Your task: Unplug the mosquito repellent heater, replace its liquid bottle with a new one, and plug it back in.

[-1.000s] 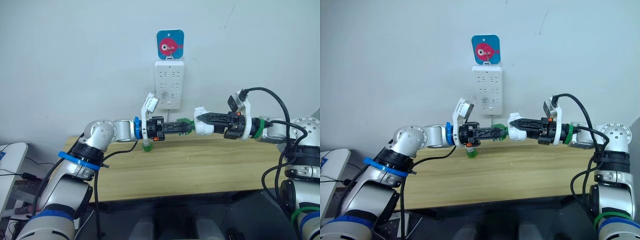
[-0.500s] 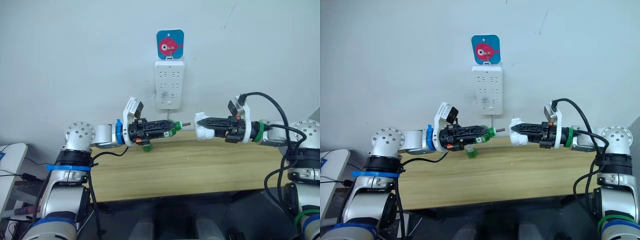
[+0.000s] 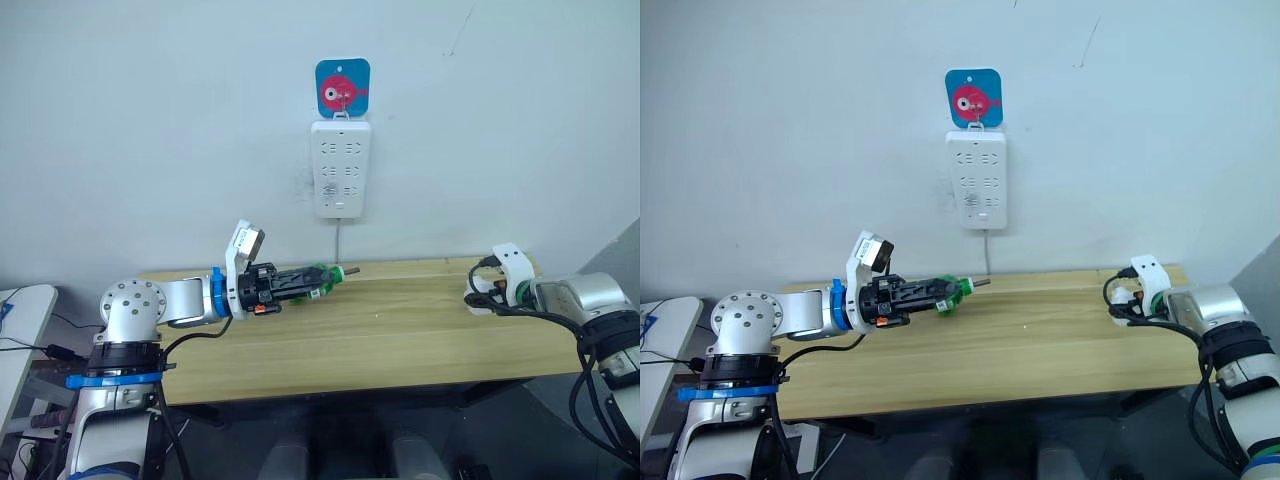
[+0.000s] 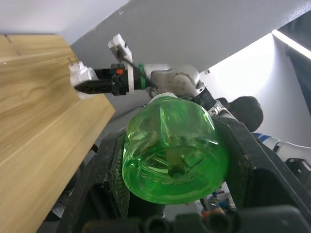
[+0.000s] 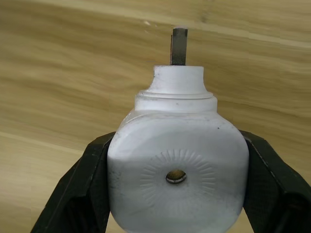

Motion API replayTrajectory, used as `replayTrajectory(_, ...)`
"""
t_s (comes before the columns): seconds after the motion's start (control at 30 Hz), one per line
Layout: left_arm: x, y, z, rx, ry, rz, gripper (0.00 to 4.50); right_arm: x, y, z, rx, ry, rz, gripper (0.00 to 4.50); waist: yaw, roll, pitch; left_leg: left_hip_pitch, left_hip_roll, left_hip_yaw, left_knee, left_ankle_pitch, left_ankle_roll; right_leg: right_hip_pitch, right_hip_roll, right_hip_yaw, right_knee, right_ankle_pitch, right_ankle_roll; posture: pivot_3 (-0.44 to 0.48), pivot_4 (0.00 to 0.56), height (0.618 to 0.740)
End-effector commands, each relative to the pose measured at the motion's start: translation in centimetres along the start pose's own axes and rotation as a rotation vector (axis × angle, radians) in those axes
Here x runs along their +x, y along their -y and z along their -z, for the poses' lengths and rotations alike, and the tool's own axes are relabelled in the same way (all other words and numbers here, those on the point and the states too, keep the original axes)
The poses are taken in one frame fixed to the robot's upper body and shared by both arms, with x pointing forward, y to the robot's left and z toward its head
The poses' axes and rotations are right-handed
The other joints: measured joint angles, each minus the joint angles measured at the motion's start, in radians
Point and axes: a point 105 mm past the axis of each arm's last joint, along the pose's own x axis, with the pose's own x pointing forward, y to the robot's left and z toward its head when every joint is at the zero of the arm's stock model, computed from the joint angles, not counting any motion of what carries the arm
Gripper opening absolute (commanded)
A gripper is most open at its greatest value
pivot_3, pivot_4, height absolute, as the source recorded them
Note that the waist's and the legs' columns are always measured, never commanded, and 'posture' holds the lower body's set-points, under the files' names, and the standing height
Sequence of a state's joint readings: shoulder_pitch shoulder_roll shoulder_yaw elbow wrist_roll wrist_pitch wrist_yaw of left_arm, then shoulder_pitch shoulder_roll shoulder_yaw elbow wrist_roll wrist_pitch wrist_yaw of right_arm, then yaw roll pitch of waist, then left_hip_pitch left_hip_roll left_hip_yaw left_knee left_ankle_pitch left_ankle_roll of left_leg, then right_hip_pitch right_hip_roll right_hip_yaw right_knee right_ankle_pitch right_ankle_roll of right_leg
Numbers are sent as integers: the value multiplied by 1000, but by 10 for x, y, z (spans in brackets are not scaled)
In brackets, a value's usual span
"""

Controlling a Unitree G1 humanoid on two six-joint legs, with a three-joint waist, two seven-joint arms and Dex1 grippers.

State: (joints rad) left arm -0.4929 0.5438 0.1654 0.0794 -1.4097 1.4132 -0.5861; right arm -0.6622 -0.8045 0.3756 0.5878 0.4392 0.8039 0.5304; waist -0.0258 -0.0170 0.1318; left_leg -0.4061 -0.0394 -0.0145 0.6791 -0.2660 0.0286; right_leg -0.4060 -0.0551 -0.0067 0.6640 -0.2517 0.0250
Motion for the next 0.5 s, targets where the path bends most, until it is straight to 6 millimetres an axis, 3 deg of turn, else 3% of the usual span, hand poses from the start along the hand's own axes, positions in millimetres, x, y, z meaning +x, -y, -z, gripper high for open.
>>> replayTrajectory(0.03, -1, 9, -1, 53, 9, 12, 2311, 2, 14, 2, -62, -29, 50, 3018, 0, 0, 0, 0, 0, 0, 0, 0, 0, 0, 0, 0, 0, 0, 0, 30, 126, 740)
replayTrajectory(0.27, 0, 10, 1, 59, 1, 13, 2311, 15, 8, 6, 12, -59, 15, 3018, 1, 0, 0, 1, 0, 0, -1, 1, -2, 0, 0, 0, 0, 0, 0, 35, 126, 740)
replayTrajectory(0.5, 2, 6, 5, 58, -4, -8, 2311, 29, -12, 11, -43, -71, -33, 3018, 3, 0, 0, 1, 0, -1, -1, 2, -4, 0, 0, 0, 0, 0, 0, 41, 129, 740)
